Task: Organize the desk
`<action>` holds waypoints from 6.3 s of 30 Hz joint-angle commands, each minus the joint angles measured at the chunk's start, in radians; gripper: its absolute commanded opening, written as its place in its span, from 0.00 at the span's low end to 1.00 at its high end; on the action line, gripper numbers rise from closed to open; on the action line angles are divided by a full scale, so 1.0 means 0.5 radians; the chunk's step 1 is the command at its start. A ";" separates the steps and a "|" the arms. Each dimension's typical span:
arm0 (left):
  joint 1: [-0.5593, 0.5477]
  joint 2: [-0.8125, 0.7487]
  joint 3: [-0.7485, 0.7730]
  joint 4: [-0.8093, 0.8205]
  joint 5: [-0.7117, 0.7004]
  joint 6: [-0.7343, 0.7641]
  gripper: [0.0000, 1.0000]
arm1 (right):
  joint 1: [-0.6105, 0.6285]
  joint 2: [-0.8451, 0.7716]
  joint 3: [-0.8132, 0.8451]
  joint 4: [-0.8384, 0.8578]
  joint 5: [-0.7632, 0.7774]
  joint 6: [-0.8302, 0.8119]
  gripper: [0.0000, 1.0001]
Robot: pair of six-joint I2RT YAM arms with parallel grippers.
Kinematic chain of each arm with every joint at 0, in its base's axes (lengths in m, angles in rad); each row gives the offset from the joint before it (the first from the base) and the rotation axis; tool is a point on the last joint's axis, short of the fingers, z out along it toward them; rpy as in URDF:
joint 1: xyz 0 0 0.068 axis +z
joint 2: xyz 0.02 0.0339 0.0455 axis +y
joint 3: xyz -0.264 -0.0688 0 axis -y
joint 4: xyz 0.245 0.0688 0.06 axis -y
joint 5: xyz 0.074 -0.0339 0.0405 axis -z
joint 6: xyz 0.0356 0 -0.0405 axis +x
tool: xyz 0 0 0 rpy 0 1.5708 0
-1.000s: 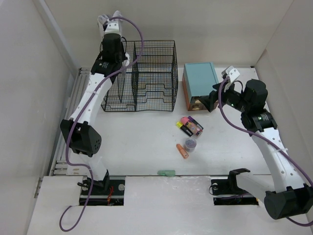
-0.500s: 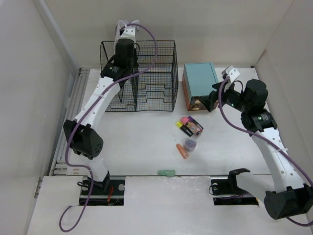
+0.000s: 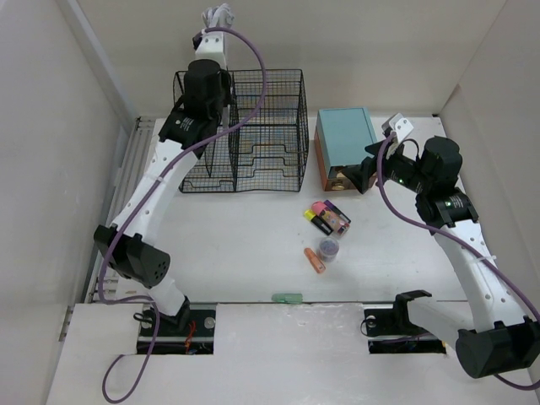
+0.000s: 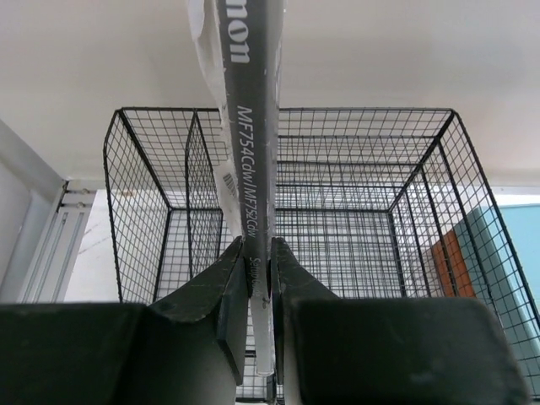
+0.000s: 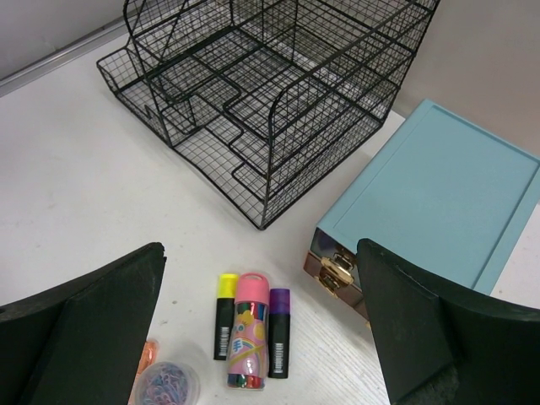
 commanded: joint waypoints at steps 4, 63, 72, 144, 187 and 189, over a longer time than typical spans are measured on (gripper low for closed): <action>0.083 -0.120 -0.155 0.380 0.023 -0.069 0.00 | -0.009 -0.016 -0.033 0.099 -0.037 -0.006 1.00; 0.163 -0.080 -1.735 2.656 -0.087 0.130 0.00 | -0.027 0.021 -0.088 0.099 -0.184 -0.098 1.00; 0.145 0.018 -1.794 2.740 -0.200 0.149 0.00 | -0.027 0.040 -0.088 0.099 -0.221 -0.116 1.00; 0.206 0.003 -1.683 2.847 -0.090 0.152 0.00 | -0.027 0.058 -0.125 0.099 -0.368 -0.172 1.00; 0.188 -0.126 -1.739 3.052 0.155 0.124 0.00 | -0.027 0.095 -0.143 0.099 -0.423 -0.190 1.00; 0.227 -0.101 -1.711 3.028 0.195 0.124 0.00 | -0.027 0.095 -0.143 0.099 -0.423 -0.190 1.00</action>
